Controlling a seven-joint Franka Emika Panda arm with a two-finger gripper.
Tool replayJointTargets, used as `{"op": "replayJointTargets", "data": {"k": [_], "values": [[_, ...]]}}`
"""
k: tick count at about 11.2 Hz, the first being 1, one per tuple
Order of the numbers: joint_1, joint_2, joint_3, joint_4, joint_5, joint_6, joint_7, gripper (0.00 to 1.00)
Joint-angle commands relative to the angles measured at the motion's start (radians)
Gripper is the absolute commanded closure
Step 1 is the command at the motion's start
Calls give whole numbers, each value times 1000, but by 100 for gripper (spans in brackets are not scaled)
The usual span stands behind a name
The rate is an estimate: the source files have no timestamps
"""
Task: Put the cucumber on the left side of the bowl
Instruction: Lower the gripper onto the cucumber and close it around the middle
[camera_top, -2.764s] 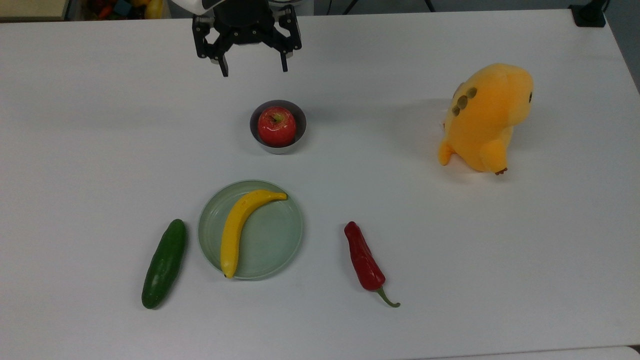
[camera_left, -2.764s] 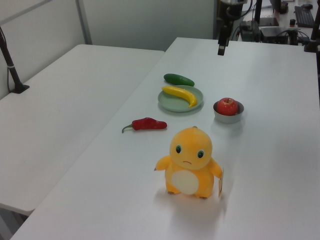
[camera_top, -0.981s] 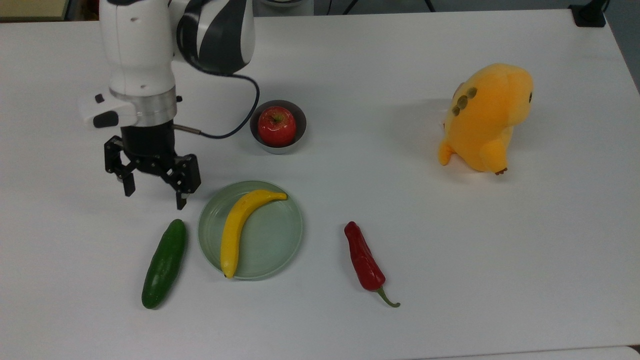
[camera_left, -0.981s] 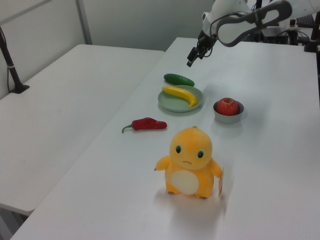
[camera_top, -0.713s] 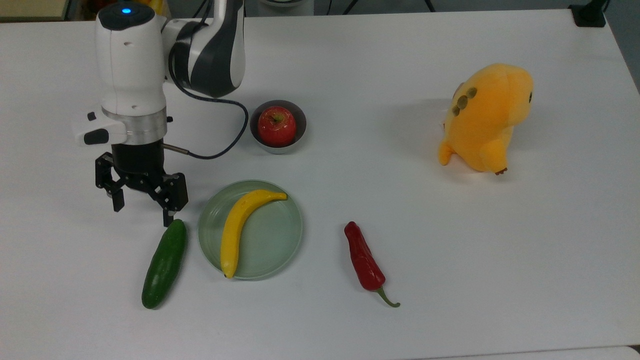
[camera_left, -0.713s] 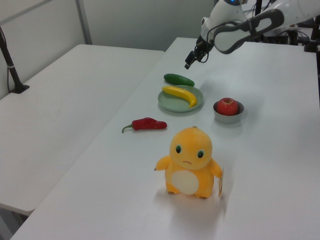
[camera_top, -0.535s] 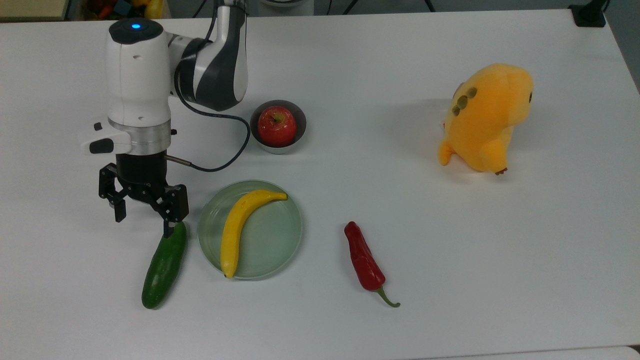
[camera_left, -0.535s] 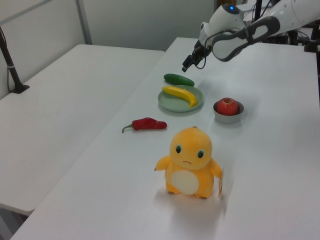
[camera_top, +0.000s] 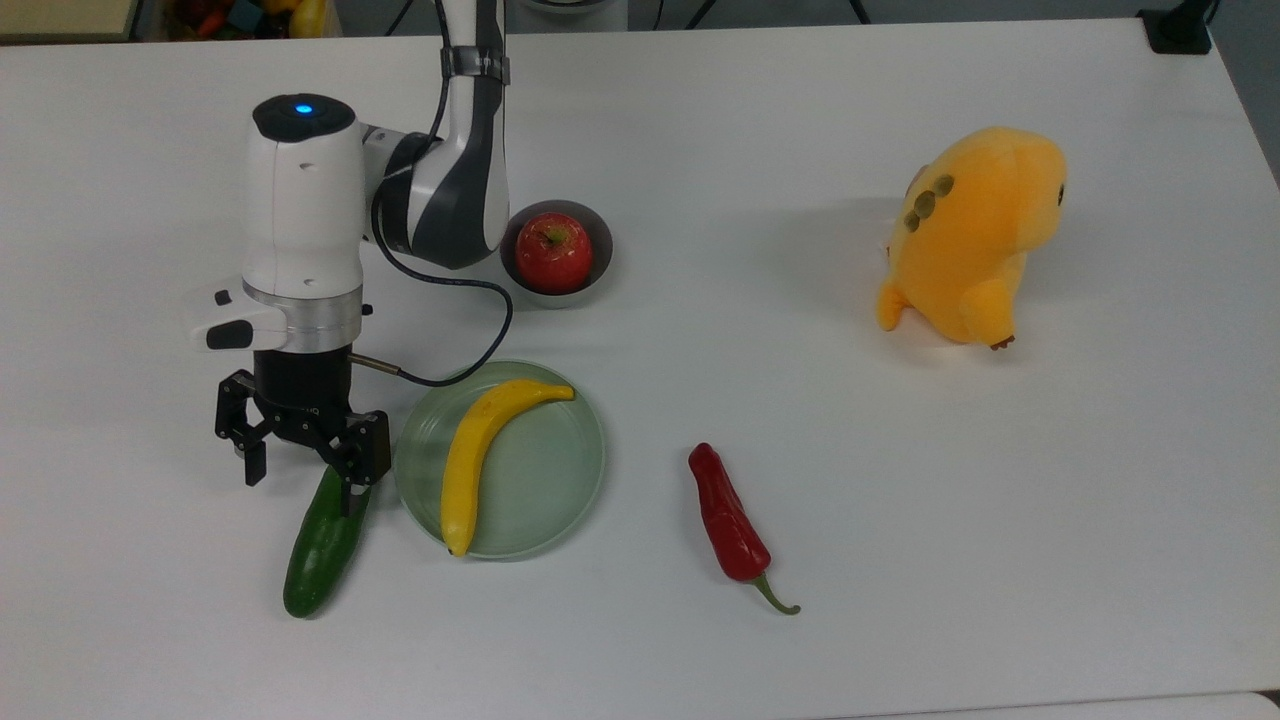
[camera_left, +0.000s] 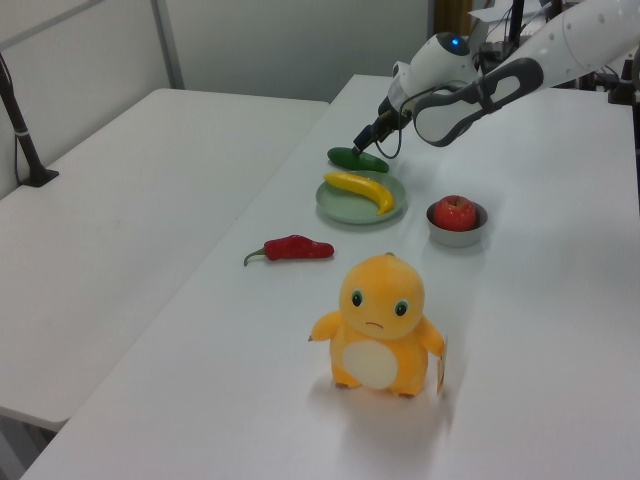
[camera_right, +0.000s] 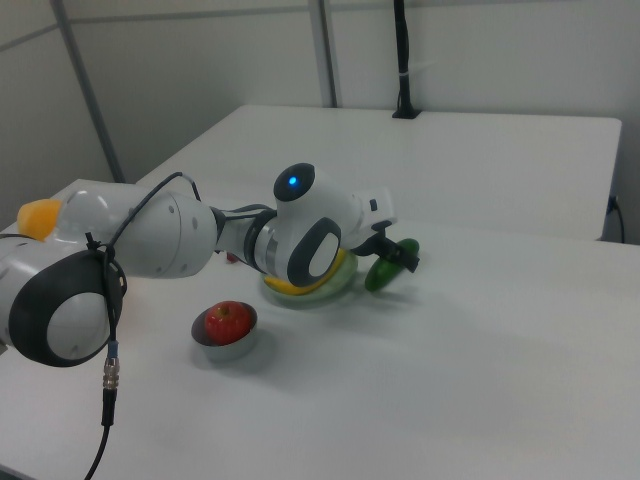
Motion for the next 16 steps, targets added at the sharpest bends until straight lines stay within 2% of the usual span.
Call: {"op": "replayJointTargets", "data": {"k": [1,2,3,4,5,6,7,10,11,13,14,16], "values": [[12,30,-5,26,1,26,18,10],[12,31,0,23,1,25,18,15],[18,31,3,19,-1,25,18,30],[26,31,3,17,-8,25,18,55],[26,30,3,17,-16,23,16,77],[26,30,3,16,-24,23,18,93],[26,28,3,16,-24,23,18,100],[20,1,3,-1,-24,22,16,100],[20,-33,3,-16,-19,19,19,100],[23,-148,5,-113,-16,0,19,100],[25,-209,5,-148,-16,-65,16,100],[32,-298,6,-150,-16,-277,10,100]]}}
